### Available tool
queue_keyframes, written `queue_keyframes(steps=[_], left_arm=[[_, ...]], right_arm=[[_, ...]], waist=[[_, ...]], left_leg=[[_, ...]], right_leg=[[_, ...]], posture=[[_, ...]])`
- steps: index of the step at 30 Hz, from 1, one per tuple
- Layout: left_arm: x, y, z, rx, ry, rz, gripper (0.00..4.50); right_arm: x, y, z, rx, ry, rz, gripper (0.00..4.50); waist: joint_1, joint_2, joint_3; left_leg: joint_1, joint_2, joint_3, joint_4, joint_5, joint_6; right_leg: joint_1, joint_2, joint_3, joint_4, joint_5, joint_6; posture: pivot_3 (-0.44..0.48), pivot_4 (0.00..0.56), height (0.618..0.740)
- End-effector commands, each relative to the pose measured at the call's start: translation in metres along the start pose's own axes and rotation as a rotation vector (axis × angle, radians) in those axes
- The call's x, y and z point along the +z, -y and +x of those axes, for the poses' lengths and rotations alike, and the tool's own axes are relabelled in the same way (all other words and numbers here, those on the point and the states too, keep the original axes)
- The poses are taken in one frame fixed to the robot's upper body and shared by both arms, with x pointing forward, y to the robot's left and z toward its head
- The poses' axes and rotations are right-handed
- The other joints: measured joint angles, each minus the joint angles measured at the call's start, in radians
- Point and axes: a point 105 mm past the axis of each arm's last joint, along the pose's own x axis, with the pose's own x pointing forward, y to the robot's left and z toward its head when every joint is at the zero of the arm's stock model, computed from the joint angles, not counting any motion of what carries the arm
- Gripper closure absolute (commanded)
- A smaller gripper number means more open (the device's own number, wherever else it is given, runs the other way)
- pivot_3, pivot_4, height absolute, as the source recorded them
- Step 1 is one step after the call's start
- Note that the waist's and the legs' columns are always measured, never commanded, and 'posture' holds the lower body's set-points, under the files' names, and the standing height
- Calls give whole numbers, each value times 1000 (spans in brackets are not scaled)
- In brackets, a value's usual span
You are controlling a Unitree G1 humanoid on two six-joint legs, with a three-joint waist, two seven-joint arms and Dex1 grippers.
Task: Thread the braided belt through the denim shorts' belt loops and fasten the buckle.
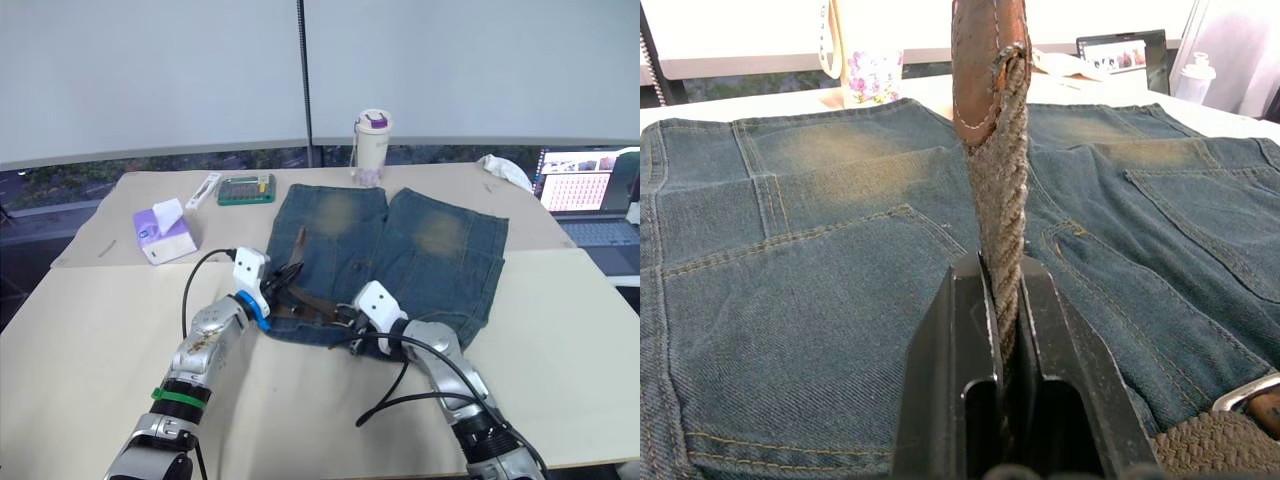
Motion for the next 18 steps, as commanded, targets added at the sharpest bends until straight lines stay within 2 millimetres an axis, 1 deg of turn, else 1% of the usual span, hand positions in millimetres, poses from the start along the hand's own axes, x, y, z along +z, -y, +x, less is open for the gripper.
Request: queue_keyframes(steps=[1,5,13,16,18], left_arm=[[20,1,4,-8,69,33,4500],[20,2,5,-16,71,38,4500],[21,4,6,-25,79,45,4500],[27,11,8,-60,99,77,4500],[34,19,10,-106,124,95,4500]], right_arm=[[-26,-5,3,15,-110,37,4373],[-35,-7,1,30,-168,58,4373],[-48,-13,-3,64,-266,111,4373],[-54,-14,-1,55,-311,140,4373],[-58,-13,1,40,-341,169,4373]], waist=[[0,0,0],[0,0,-1],[1,-2,-4],[1,-2,-5],[1,-3,-6]], left_leg=[[0,0,0,0,0,0],[0,0,0,0,0,0],[2,0,0,0,-1,1],[2,0,0,0,-1,1],[3,0,0,0,-1,1]], right_leg=[[0,0,0,0,0,0],[0,0,0,0,0,0],[3,0,0,0,0,0],[3,0,0,-1,0,0],[4,0,0,-1,0,0]], posture=[[0,150,740],[0,150,740],[0,150,740],[0,150,740],[0,150,740]])
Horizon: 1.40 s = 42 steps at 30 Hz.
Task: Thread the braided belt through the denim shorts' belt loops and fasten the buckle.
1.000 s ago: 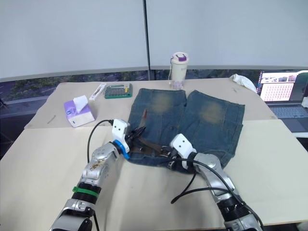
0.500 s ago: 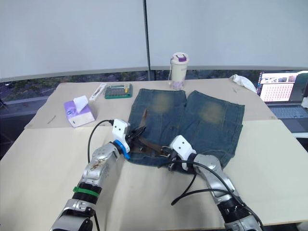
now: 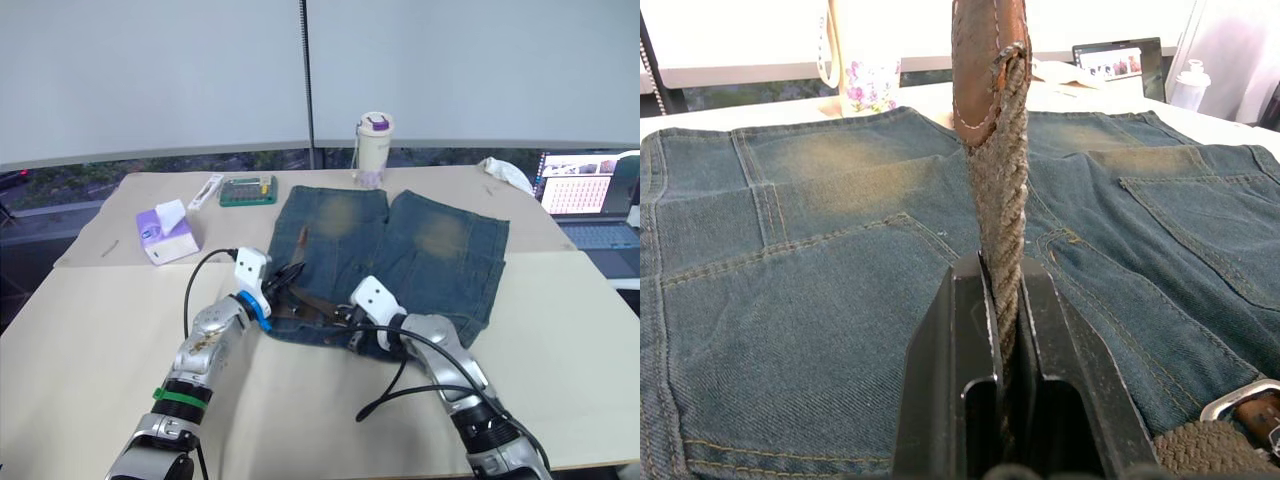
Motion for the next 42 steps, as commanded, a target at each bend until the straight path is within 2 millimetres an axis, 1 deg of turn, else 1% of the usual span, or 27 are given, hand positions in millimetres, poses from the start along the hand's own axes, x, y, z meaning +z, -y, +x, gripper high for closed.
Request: queue_keyframes(steps=[1,4,10,12,14,16,18,20,23,25,30,33,35,39,41,42], left_arm=[[34,16,11,-95,114,80,4500],[48,37,20,-204,158,89,4500],[79,76,42,-365,258,47,4500],[93,96,45,-456,305,-9,4500],[107,122,43,-582,360,-73,4500],[117,142,35,-706,404,-161,4500],[117,152,29,-785,406,-202,4500],[112,157,23,-834,387,-214,4500],[109,160,17,-873,368,-270,4500],[107,157,16,-859,361,-282,4500],[98,144,19,-772,335,-265,4500],[98,133,24,-700,343,-257,4500],[107,123,25,-663,385,-304,4500],[133,104,26,-608,484,-426,4500],[141,98,26,-598,508,-457,4500],[141,95,27,-592,507,-461,4500]], right_arm=[[-55,-12,6,17,-236,135,4373],[-62,-12,9,12,-294,158,4373],[-67,-11,12,12,-324,175,4373],[-68,-11,13,11,-325,180,4373],[-69,-11,13,1,-325,191,4373],[-69,-12,13,-5,-320,203,4373],[-70,-13,13,-5,-317,209,4373],[-71,-16,12,-4,-318,211,4373],[-72,-17,11,-4,-318,212,4373],[-72,-17,10,-4,-318,211,4373],[-72,-17,10,-3,-317,206,4373],[-73,-17,10,-1,-319,199,4373],[-74,-18,10,-1,-321,200,4373],[-74,-18,10,2,-320,202,4373],[-74,-19,11,5,-322,199,4373],[-74,-19,11,6,-322,199,4373]], waist=[[0,-1,-1],[-1,-3,-3],[-4,-4,-8],[-9,-4,-8],[-11,-4,-8],[-12,-4,-8],[-7,-4,-7],[-9,-3,-8],[-7,-1,-9],[-6,-1,-9],[-2,-1,-9],[-1,-1,-9],[-1,-2,-9],[-2,-2,-8],[-2,-3,-8],[-3,-3,-8]], left_leg=[[1,0,0,0,0,0],[2,0,0,0,0,0],[3,0,0,0,-1,0],[3,0,0,0,-1,0],[2,0,0,0,-1,0],[2,0,0,0,-1,0],[1,0,0,1,-1,1],[1,-1,0,2,-1,2],[1,0,0,2,-1,1],[1,0,0,2,-1,2],[1,-1,0,2,-2,2],[1,-1,0,2,-2,2],[1,-1,0,2,-2,2],[1,0,0,2,-2,2],[1,0,0,2,-2,2],[1,0,0,2,-2,2]], right_leg=[[1,0,0,0,0,0],[2,0,0,0,0,0],[3,0,0,0,0,0],[2,0,0,0,0,0],[2,1,0,1,0,0],[2,1,0,1,0,0],[2,0,-1,0,0,0],[2,0,0,0,0,0],[2,0,0,0,0,1],[2,0,0,0,0,1],[3,0,0,-1,-1,1],[3,0,0,-1,-1,1],[3,0,0,-1,-1,1],[3,0,0,-1,-1,1],[2,0,0,-1,-1,1],[2,0,0,-1,-1,1]], posture=[[0,150,740],[0,150,740],[0,150,740],[0,150,740],[0,150,740],[0,150,740],[0,150,740],[0,150,740],[0,150,740],[0,150,740],[0,150,740],[0,150,740],[0,150,740],[0,150,740],[0,150,740],[0,150,740]])
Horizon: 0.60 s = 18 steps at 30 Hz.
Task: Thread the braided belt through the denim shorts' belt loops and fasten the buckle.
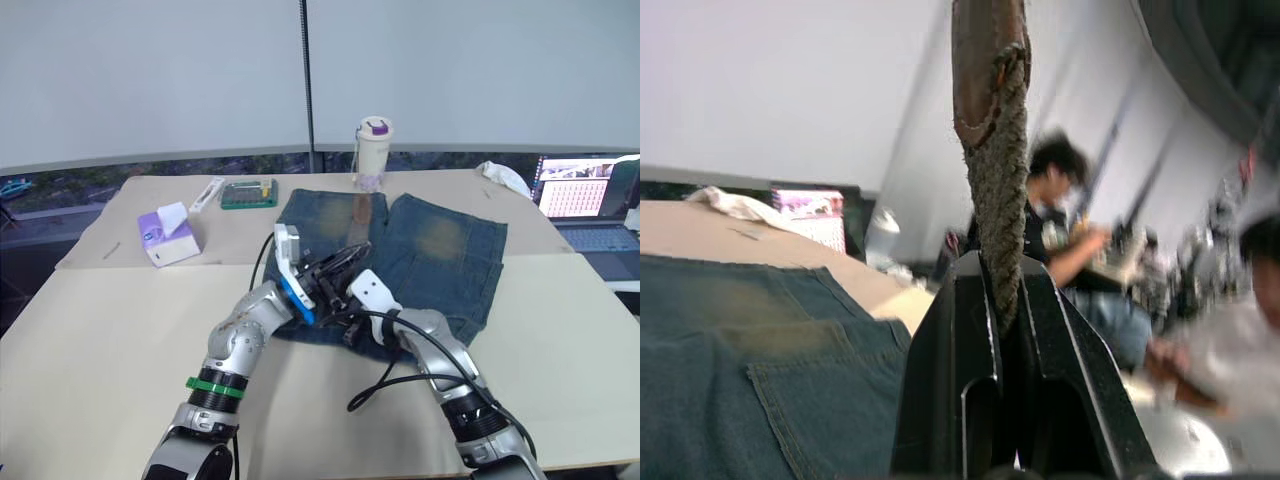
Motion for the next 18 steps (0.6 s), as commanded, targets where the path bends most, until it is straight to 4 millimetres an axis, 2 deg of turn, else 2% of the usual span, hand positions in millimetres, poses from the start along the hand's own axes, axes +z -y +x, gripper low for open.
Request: queue_keyframes(steps=[1,4,6,10,13,16,18], left_arm=[[52,28,25,-149,166,75,4500],[53,20,25,-128,153,86,4500],[55,24,27,-147,161,76,4500],[58,47,31,-271,165,23,4500],[51,68,30,-384,121,-39,4500],[45,78,25,-450,81,-88,4500],[43,76,24,-439,77,-88,4500]], right_arm=[[-76,-19,5,39,-280,113,4373],[-76,-18,6,40,-281,111,4373],[-76,-18,5,40,-283,109,4373],[-78,-19,6,43,-288,107,4373],[-79,-20,6,44,-289,105,4373],[-79,-20,7,47,-291,102,4373],[-79,-21,7,49,-291,100,4373]], waist=[[-1,0,0],[-1,-1,1],[-1,-1,1],[-2,-1,1],[-4,-1,2],[-6,0,2],[-6,0,2]], left_leg=[[0,0,0,0,0,0],[0,0,0,0,0,0],[0,0,0,0,0,-1],[0,0,0,0,0,-1],[0,0,0,0,0,-1],[0,0,0,0,0,-1],[0,0,0,0,0,-1]], right_leg=[[0,0,0,0,0,0],[0,0,0,0,0,0],[0,0,0,0,0,0],[0,0,0,0,0,0],[0,0,0,0,0,0],[0,0,0,0,0,0],[0,0,0,0,0,0]], posture=[[0,150,740],[0,150,740],[0,150,740],[0,150,740],[0,150,740],[0,150,740],[0,150,740]])
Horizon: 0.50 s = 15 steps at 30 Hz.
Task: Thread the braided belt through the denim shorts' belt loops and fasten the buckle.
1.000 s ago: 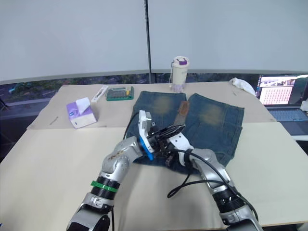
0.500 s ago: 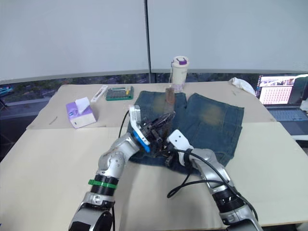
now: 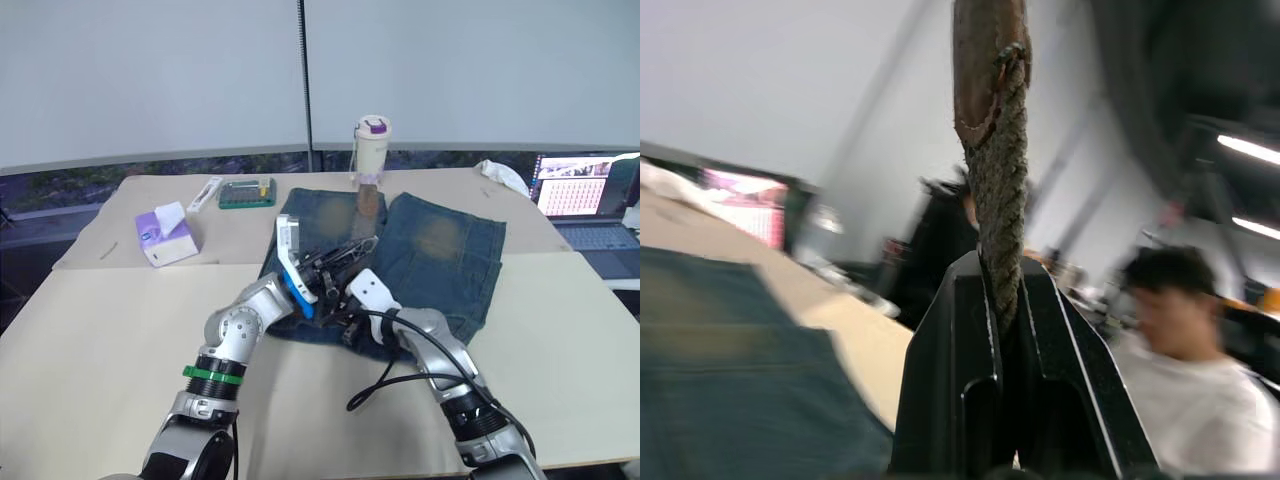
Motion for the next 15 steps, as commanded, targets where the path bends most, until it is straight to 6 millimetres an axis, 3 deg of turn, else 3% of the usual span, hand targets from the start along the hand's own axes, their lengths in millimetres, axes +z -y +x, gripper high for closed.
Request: queue_keyframes(steps=[1,9,12,15], left_arm=[[38,54,22,-263,115,117,4500],[45,-3,7,95,136,264,4500],[38,-26,-3,225,80,299,4500],[35,-36,-9,277,52,321,4500]], right_arm=[[-80,-21,6,45,-294,107,4373],[-79,-17,4,29,-284,90,4373],[-71,-11,4,2,-244,61,4373],[-57,-7,2,-16,-170,31,4373]], waist=[[0,0,0],[2,0,0],[2,0,0],[2,0,0]], left_leg=[[0,0,0,0,0,0],[0,0,0,0,0,-1],[0,0,0,0,0,-1],[0,0,0,0,0,-1]], right_leg=[[0,0,0,0,0,0],[0,0,0,-1,0,0],[0,0,0,-1,0,0],[0,0,0,-1,0,0]], posture=[[0,150,740],[0,150,740],[0,150,740],[0,150,740]])
